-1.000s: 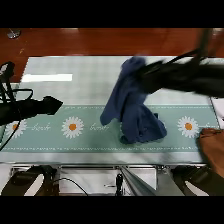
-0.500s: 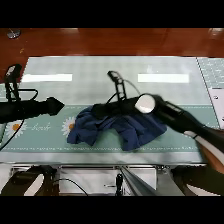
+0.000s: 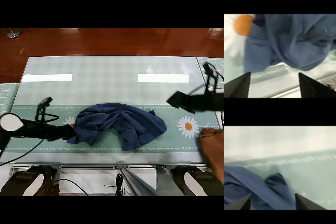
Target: Fold the shirts.
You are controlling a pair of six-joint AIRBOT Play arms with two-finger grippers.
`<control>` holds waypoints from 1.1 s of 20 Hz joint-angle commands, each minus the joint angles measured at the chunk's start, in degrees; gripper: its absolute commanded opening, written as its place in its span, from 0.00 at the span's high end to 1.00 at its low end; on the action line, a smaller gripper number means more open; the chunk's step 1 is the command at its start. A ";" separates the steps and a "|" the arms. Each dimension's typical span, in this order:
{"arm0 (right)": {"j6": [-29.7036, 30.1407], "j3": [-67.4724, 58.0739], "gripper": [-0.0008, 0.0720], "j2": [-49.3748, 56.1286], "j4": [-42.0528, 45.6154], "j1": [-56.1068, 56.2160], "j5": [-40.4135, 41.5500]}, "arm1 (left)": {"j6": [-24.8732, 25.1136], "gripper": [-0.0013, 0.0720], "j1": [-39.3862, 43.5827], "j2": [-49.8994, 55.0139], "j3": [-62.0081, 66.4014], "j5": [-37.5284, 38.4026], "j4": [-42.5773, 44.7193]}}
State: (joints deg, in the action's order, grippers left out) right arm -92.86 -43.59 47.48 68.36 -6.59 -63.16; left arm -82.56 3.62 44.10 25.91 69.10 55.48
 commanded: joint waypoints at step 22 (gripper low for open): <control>4.85 22.88 0.14 11.98 -28.26 21.09 15.06 | 26.56 0.96 7.10 25.18 12.81 -7.56 -32.41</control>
State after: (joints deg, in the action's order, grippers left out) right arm -90.67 -20.08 54.52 46.83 11.46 -55.05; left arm -56.10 10.72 69.19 38.39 61.47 23.11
